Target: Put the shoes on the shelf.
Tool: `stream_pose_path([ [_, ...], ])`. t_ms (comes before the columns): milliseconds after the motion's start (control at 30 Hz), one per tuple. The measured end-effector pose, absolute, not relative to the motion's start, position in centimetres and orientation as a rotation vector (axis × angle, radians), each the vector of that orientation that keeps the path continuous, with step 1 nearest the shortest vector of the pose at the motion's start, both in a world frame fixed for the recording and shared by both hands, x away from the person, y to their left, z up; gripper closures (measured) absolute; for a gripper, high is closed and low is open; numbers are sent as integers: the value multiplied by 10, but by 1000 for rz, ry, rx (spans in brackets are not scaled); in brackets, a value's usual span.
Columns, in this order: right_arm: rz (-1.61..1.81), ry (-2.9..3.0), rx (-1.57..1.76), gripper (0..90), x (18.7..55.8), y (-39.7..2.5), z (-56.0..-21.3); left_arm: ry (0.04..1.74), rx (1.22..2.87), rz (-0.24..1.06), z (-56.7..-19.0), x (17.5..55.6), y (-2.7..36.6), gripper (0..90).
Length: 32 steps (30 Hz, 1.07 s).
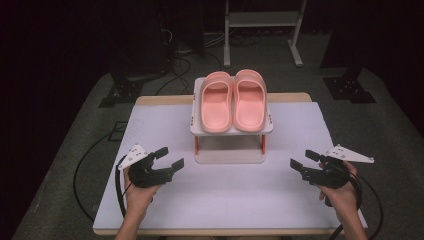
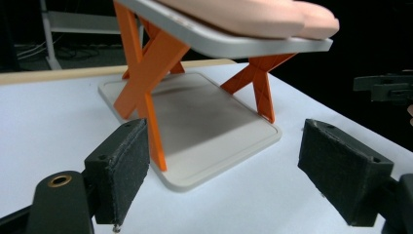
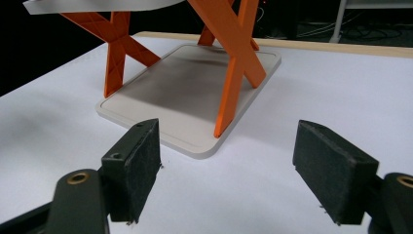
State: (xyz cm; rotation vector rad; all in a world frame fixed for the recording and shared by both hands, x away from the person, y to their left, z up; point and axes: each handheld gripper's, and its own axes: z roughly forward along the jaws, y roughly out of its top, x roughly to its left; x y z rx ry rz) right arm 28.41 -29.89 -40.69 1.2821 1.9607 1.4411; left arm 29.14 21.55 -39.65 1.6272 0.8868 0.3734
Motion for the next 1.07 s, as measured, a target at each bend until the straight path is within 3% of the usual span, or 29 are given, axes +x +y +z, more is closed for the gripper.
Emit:
stream_pose_path([
  [1067, 1461, 1907, 1399, 226, 250, -324, -466, 1004, 1616, 329, -455, 278, 229, 142],
])
